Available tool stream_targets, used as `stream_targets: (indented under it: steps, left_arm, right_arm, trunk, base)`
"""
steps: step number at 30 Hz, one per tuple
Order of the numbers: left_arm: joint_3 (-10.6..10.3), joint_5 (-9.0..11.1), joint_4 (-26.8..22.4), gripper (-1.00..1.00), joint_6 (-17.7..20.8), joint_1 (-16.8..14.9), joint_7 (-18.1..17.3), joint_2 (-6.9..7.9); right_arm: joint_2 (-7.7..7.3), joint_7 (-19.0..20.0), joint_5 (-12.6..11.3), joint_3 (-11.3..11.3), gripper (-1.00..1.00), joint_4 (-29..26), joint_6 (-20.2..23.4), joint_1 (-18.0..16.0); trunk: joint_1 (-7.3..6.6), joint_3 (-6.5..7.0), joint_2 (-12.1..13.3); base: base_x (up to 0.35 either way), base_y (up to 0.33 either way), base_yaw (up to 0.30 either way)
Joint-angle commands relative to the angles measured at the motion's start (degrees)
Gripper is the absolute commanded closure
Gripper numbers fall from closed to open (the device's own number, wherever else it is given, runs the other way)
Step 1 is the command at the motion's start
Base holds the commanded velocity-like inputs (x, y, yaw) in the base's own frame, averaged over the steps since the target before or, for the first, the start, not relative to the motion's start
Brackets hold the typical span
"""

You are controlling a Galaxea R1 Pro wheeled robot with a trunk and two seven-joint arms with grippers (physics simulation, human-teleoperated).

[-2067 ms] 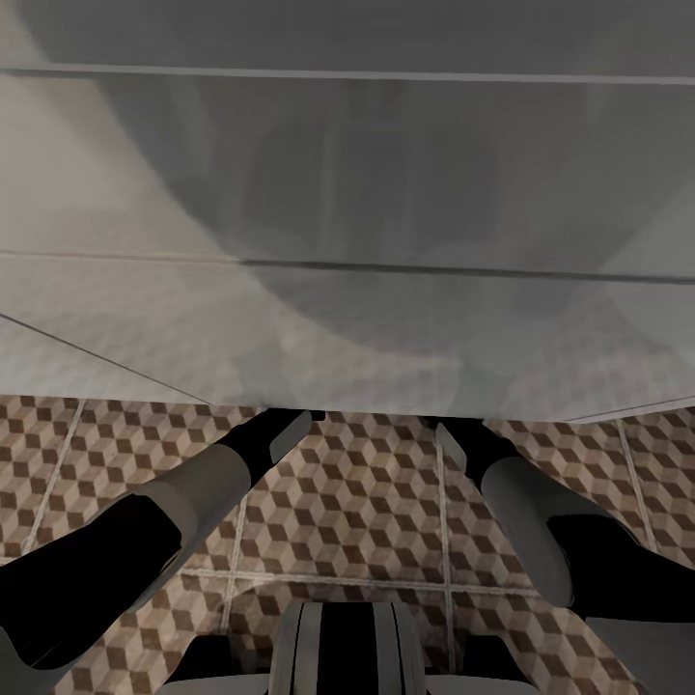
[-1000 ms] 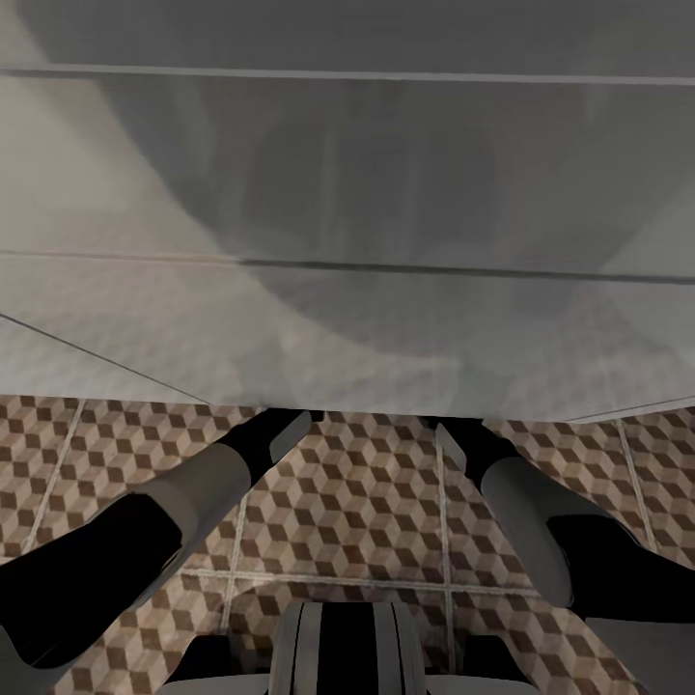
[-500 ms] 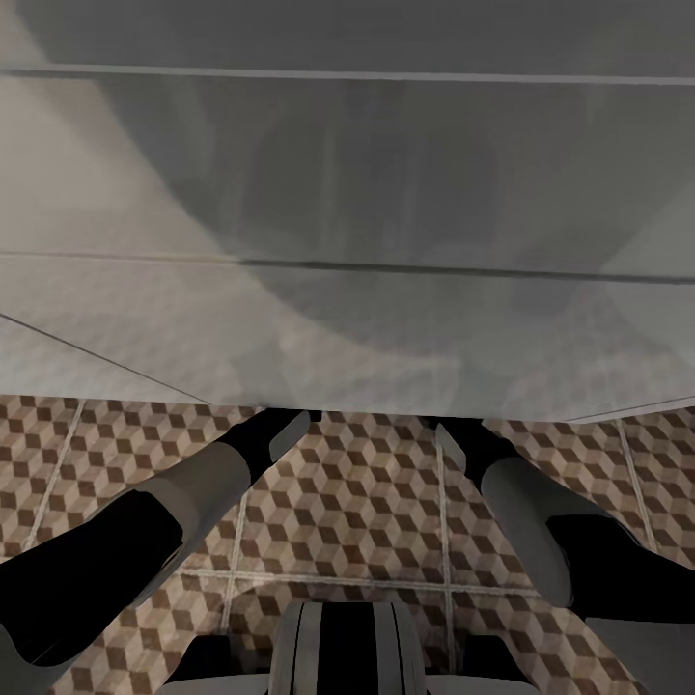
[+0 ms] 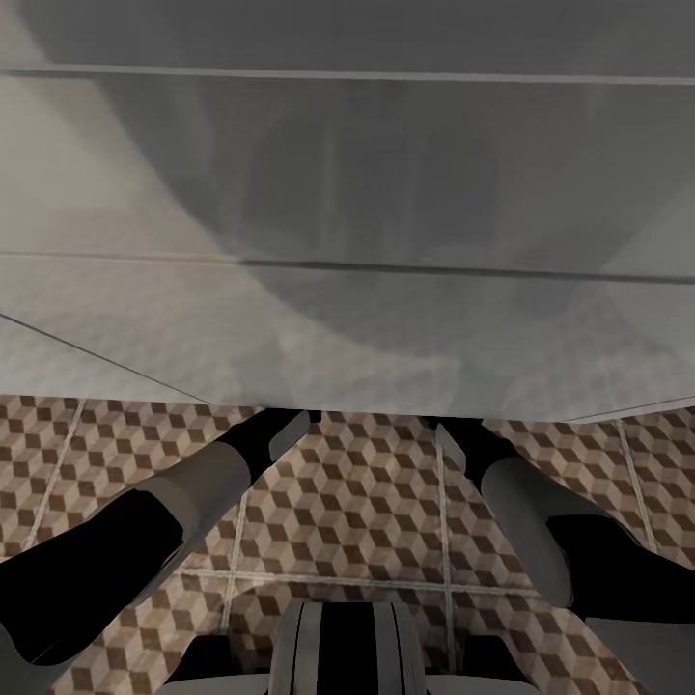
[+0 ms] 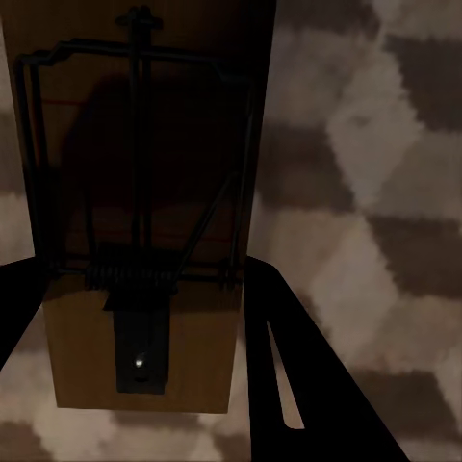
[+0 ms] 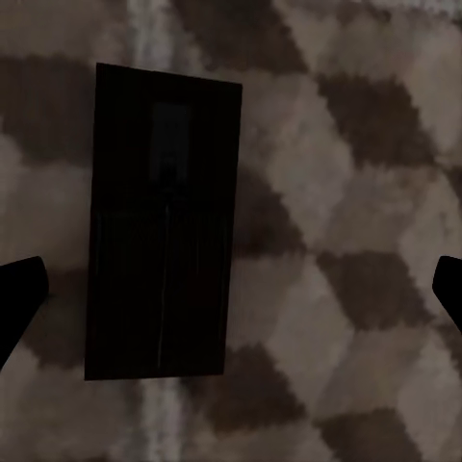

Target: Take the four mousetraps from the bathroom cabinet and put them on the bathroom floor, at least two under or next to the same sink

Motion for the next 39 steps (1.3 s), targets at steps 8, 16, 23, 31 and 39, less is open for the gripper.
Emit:
stream_targets:
  steps: [8, 16, 23, 31, 39]
  left_arm:
    - [0.31, 0.35, 1.01, 1.00, 0.51, -0.57, -0.04, -0.06]
    - [0.31, 0.38, 1.18, -1.00, 0.28, -0.59, -0.04, -0.07]
    - [0.31, 0.38, 1.19, -1.00, 0.06, -0.59, -0.04, -0.08]
    - [0.31, 0.38, 1.19, -1.00, -0.06, -0.59, -0.04, -0.03]
    - [0.31, 0.38, 1.16, -1.00, -0.18, -0.59, -0.04, 0.00]
  right_arm:
    - [0.00, 0.00, 0.03, 0.00, -1.00, 0.03, 0.00, 0.00]
    - [0.00, 0.00, 0.02, -0.01, -1.00, 0.01, 0.00, 0.01]
    - [0.00, 0.00, 0.03, 0.00, -1.00, -0.02, 0.00, 0.00]
    - [0.00, 0.00, 0.05, -0.03, -1.00, -0.02, 0.00, 0.01]
    - [0.00, 0.00, 0.03, -0.03, -1.00, -0.03, 0.00, 0.02]
  trunk:
    - [-0.01, 0.01, 0.00]
    - [-0.01, 0.01, 0.00]
    - [-0.01, 0.01, 0.00]
    - [-0.01, 0.01, 0.00]
    - [-0.01, 0.01, 0.00]
  base:
    - [0.000, 0.000, 0.000]
    - [0.000, 0.000, 0.000]
    - [0.000, 0.000, 0.000]
    - [0.000, 0.000, 0.000]
    - [0.000, 0.000, 0.000]
